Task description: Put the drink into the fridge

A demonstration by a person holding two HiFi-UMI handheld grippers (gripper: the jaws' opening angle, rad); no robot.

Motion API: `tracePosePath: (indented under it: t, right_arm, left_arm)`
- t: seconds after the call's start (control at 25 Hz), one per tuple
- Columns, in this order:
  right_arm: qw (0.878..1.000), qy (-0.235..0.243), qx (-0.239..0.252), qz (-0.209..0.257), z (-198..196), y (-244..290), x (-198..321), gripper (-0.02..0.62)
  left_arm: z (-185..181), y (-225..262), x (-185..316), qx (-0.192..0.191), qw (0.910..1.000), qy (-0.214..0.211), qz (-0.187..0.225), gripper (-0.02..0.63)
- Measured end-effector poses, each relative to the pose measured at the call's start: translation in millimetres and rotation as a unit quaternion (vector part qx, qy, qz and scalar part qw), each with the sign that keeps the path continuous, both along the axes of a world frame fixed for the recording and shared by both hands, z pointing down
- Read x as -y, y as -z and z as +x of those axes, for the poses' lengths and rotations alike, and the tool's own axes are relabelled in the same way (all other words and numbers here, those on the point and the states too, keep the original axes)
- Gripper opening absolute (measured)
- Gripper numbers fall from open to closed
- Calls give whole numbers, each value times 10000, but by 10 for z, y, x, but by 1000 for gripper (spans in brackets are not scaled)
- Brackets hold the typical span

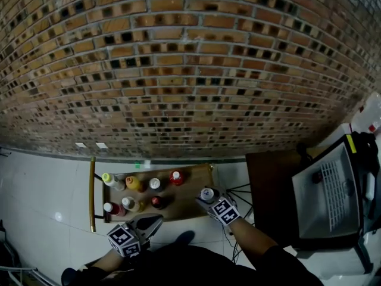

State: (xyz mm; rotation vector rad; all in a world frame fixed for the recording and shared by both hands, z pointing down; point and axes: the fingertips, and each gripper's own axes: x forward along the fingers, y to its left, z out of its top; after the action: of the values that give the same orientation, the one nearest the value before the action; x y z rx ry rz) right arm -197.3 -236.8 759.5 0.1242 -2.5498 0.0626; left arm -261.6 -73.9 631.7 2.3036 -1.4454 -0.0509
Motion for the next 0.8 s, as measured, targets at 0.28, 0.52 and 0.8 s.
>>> tracePosePath:
  t: [0.28,0.52,0.8]
  right_arm:
    - [9974,-612,230,306,596,609,113,245]
    - [9925,-1104,331,404,1171,1056,83,247]
    - [9844,-1680,306,422,1911,1455,85,247]
  left_arm:
    - [456,393,275,-130,9987,-468,133,-6]
    - [837,608,436,12,9953,-894,365,-6]
    - [1432,874,593,75,9872,-1509,506,-6]
